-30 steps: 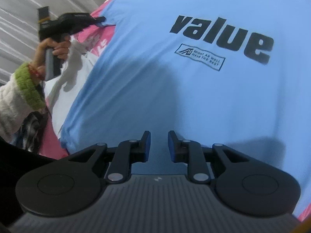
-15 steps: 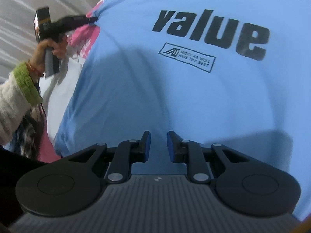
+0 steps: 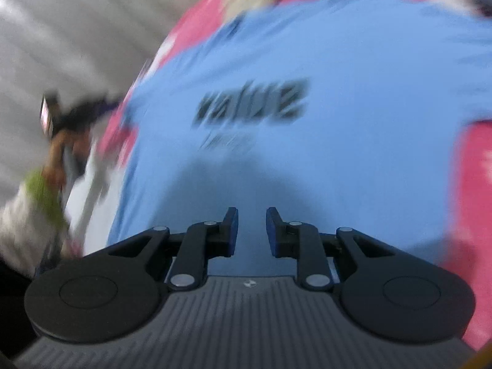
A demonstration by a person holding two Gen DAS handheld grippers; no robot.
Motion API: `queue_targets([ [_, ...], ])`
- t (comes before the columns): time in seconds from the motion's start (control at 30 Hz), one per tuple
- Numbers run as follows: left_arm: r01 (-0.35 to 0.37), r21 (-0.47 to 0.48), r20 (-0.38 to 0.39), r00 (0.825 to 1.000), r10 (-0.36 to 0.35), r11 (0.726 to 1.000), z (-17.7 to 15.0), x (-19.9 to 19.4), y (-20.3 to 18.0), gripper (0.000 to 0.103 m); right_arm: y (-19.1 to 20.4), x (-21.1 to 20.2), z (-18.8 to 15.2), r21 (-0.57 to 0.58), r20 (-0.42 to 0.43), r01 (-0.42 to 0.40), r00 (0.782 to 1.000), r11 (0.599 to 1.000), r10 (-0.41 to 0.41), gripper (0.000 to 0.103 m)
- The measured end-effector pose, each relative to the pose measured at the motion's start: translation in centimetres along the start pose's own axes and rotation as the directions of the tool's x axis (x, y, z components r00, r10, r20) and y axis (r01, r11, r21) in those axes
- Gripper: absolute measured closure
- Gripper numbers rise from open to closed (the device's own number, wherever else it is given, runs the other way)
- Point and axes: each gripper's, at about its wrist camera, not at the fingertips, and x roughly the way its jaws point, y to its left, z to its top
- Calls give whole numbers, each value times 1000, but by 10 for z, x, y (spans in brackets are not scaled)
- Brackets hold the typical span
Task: Fold clothes
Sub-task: 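Move both open grippers over the T-shirt hem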
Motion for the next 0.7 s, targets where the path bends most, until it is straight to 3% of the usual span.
queue_targets([
  [0.07, -26, 20, -14, 1000, 26, 999, -4, 11, -13, 68, -27, -22, 5, 65, 94, 116, 988, 991, -122, 83],
  [0.2, -29, 63, 7, 1000, 29, 998, -11, 7, -33, 64, -89, -58, 15, 285, 212, 282, 914, 916, -347, 83],
  [0.33, 33, 130, 29, 999, -37, 991, -15, -10, -60, 63, -149, -74, 16, 572, 261, 199, 875, 796, -407, 77],
  [0.4, 96, 168, 29, 994, -102, 981, -19, -21, -80, 63, -168, -72, 13, 660, 279, 148, 862, 737, -423, 74],
  [0.47, 188, 230, 21, 980, -198, 955, -28, -32, -110, 63, -178, -66, 12, 697, 292, 113, 857, 708, -425, 73],
  [0.57, 360, 322, -39, 929, -368, 876, -47, -46, -162, 63, -182, -57, 16, 694, 325, 87, 848, 714, -419, 72],
  [0.7, 570, 431, -174, 813, -556, 699, -86, -59, -245, 63, -184, -48, 26, 665, 311, 134, 845, 735, -436, 75],
])
